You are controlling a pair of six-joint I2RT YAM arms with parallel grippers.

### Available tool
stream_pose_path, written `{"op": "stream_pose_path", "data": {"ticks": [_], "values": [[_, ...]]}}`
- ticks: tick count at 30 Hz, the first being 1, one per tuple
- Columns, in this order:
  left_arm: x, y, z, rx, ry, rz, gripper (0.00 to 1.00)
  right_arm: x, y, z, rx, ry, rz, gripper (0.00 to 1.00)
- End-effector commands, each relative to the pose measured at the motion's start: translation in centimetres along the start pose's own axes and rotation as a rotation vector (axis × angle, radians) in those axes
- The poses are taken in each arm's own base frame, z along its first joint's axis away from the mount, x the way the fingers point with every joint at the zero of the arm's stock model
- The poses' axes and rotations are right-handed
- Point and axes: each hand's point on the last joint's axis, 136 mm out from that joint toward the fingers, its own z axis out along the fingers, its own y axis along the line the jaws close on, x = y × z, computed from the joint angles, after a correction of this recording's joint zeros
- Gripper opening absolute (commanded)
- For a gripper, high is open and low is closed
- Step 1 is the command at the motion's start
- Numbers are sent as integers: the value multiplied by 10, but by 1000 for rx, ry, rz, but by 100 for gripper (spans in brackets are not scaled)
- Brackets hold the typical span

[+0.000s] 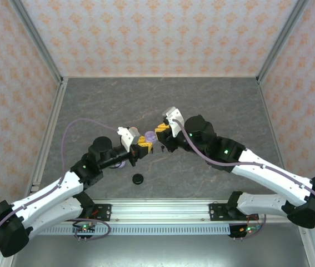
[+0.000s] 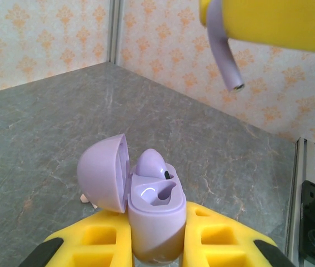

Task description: Insert the wireless bluetooth earbuds into the charging case

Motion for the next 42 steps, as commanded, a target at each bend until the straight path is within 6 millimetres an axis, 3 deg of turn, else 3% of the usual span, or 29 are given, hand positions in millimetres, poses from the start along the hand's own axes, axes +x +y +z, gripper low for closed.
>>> {"op": "stream_pose_path", "data": {"ticks": [1, 21, 37, 42], "values": [[-29, -13, -1, 49, -76, 7, 0, -6, 10, 6, -45, -37, -43, 17], [-30, -11, 1, 39, -70, 9, 0, 25, 12, 27, -49, 50, -28, 17], [-35, -13, 2, 47, -76, 12, 0, 34, 4, 30, -8, 70, -39, 17], [-35, -13, 3, 45, -75, 12, 0, 34, 11, 30, -46, 70, -31, 17]]}}
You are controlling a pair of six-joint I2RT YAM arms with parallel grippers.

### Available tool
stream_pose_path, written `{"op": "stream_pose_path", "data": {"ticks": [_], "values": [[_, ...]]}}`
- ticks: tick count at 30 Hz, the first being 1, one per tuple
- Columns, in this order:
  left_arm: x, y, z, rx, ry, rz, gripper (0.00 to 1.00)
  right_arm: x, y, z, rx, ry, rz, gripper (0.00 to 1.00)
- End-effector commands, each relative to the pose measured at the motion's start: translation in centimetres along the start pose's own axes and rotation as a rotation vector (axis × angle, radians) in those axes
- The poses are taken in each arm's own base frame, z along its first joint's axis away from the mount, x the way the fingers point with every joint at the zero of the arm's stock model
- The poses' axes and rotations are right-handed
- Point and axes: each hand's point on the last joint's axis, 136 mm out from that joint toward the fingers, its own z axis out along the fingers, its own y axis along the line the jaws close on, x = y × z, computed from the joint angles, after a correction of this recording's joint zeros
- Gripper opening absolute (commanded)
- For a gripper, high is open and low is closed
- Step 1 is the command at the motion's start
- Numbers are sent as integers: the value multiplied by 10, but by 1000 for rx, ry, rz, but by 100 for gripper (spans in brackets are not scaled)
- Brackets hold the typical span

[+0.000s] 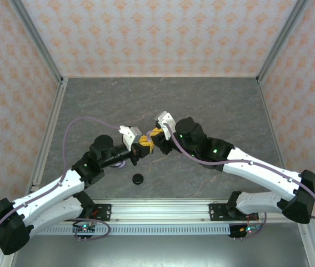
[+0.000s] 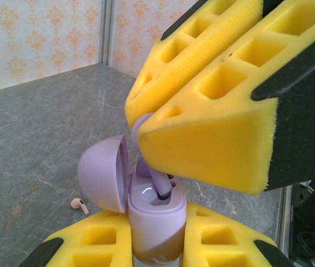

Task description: Insert the wireless bluetooth earbuds into the charging case

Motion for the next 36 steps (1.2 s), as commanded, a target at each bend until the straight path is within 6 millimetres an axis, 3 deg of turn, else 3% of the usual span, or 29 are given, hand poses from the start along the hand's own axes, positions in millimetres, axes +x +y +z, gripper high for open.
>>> {"op": "stream_pose_path", "data": {"ticks": [1, 17, 31, 36], "values": [[-29, -8, -1, 20, -73, 19, 0, 9, 8, 3, -40, 22, 0, 17], [-28, -4, 0, 1, -80, 14, 0, 20, 15, -4, -80, 87, 38, 19], [-24, -3, 2, 0, -78, 10, 0, 7, 15, -7, -71, 76, 70, 24], [-21, -2, 4, 1, -69, 7, 0, -10, 13, -12, -60, 36, 100, 39]]}}
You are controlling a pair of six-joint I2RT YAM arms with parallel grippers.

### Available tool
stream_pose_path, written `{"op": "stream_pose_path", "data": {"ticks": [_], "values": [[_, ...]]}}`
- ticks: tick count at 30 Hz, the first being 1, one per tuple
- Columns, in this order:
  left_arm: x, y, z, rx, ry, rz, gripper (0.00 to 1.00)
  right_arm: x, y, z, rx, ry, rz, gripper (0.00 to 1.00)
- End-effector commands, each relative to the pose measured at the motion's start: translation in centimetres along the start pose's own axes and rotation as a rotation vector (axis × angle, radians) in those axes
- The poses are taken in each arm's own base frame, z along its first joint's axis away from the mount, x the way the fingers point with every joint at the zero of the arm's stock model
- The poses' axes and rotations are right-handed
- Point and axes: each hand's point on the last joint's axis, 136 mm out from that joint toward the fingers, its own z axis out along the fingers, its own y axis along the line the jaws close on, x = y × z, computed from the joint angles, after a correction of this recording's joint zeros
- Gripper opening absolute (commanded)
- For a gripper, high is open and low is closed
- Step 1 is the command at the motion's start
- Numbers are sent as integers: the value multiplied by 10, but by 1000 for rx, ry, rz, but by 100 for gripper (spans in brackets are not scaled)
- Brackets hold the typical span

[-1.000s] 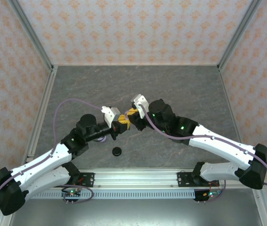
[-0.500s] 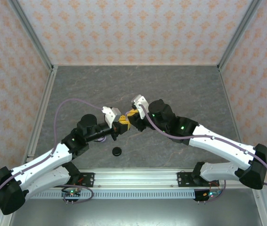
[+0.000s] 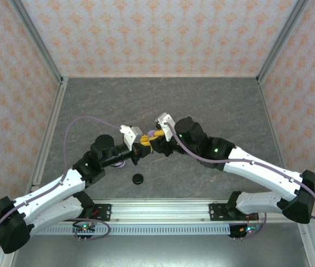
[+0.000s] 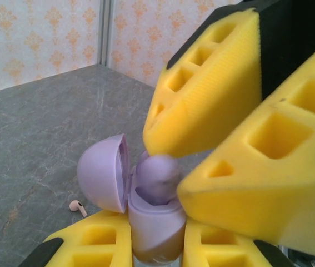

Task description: Insert the wireless bluetooth earbuds into the charging case

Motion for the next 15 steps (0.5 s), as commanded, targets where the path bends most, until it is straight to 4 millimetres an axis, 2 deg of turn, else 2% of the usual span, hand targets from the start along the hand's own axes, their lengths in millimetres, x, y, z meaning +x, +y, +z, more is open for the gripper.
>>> {"op": "stream_pose_path", "data": {"ticks": [1, 9, 15], "values": [[-19, -1, 1, -5, -64, 4, 0, -20, 6, -10, -11, -37, 23, 41], [-16, 1, 2, -8, -62, 3, 0, -44, -6, -29, -15, -96, 145, 55], [-17, -1, 1, 1, -69, 8, 0, -27, -32, -33, 50, -47, 211, 57]]}}
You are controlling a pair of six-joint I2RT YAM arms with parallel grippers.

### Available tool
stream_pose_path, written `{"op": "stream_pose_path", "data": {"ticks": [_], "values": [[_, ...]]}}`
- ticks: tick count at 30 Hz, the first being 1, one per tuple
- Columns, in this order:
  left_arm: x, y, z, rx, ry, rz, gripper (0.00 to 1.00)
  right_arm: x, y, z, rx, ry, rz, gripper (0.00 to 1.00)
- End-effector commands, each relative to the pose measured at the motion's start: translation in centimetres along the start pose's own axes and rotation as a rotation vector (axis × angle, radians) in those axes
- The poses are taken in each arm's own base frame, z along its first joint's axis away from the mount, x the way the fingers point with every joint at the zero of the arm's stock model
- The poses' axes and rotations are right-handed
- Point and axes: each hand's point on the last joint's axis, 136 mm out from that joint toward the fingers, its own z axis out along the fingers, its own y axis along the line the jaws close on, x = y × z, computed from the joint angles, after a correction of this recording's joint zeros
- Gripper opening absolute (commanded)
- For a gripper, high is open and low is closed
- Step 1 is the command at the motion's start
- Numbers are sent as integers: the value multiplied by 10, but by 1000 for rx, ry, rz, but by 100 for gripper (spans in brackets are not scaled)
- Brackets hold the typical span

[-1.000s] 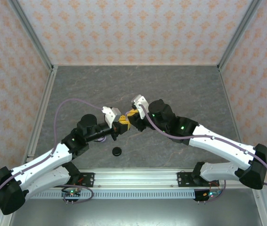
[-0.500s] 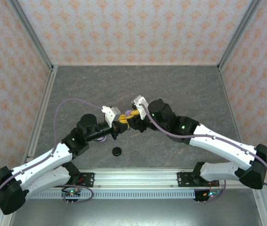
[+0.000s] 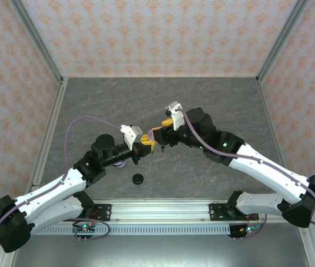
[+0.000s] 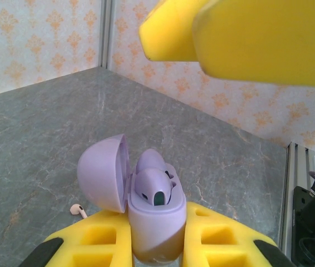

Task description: Insert the wireless bluetooth earbuds into the charging case

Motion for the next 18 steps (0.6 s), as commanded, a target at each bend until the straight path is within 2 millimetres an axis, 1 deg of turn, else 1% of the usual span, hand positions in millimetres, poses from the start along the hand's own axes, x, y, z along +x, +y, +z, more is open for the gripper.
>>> {"op": "stream_pose_path", "data": {"ticks": [1, 3, 4, 6, 8, 10, 13, 14, 16, 17, 18], "values": [[-17, -3, -2, 6, -67, 9, 0, 2, -8, -11, 1, 15, 73, 59], [-17, -5, -3, 18, -77, 13, 0, 6, -7, -12, -77, 27, 128, 68], [-19, -7, -4, 25, -87, 18, 0, 7, -5, -12, -116, 32, 151, 71], [-22, -10, -5, 43, -99, 23, 0, 10, 2, -12, -215, 40, 190, 82], [-24, -13, -5, 57, -106, 28, 0, 13, 7, -9, -277, 48, 218, 90], [-26, -16, -5, 69, -108, 35, 0, 15, 15, -5, -336, 65, 228, 95], [-26, -20, -3, 84, -105, 40, 0, 18, 25, 4, -412, 98, 250, 97], [-26, -21, -2, 88, -102, 41, 0, 16, 28, 5, -435, 100, 252, 97], [-25, -22, -1, 92, -92, 42, 0, 10, 35, 2, -473, 84, 242, 96], [-24, -21, 0, 90, -86, 43, 0, 11, 34, 8, -479, 90, 246, 95], [-24, -22, 0, 90, -82, 43, 0, 8, 37, 7, -491, 80, 238, 94]]}}
